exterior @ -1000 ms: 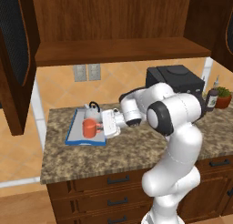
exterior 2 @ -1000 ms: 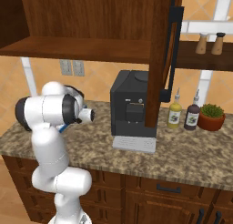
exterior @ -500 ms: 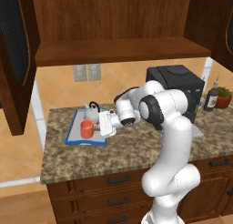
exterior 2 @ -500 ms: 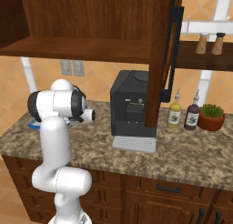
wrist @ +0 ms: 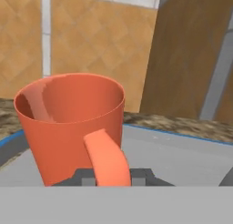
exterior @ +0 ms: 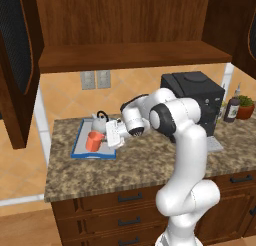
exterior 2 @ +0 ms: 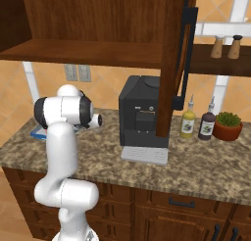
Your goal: Pick the kettle from the counter and place it on the tray. Then pick the mug from the cabinet and place it on the tray. Then close the cabinet doors.
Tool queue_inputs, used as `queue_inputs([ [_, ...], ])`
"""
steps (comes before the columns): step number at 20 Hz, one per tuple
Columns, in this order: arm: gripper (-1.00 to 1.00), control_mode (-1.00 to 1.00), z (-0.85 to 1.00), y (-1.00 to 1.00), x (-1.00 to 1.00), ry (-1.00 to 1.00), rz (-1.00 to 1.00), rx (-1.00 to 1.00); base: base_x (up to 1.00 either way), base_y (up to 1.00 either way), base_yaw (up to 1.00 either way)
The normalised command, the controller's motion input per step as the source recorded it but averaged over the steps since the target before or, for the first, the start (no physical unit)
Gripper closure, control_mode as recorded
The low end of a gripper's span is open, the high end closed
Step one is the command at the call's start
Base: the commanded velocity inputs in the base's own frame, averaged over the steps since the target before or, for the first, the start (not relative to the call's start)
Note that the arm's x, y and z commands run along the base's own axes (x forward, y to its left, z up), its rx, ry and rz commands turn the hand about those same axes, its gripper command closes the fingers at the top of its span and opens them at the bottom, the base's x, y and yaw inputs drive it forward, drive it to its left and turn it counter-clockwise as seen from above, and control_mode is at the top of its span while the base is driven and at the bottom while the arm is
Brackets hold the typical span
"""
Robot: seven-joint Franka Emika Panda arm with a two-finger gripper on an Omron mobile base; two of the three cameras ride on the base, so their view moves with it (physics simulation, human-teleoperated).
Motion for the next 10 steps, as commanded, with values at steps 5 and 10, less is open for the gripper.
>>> queue_inputs([
  [5, -1.00, -1.00, -0.11, 0.05, -0.28, 0.00, 0.00, -0.06, 0.00, 0.00, 0.00],
  [10, -1.00, -1.00, 0.01, 0.01, -0.22, 0.00, 0.00, -0.01, 0.00, 0.00, 0.00],
])
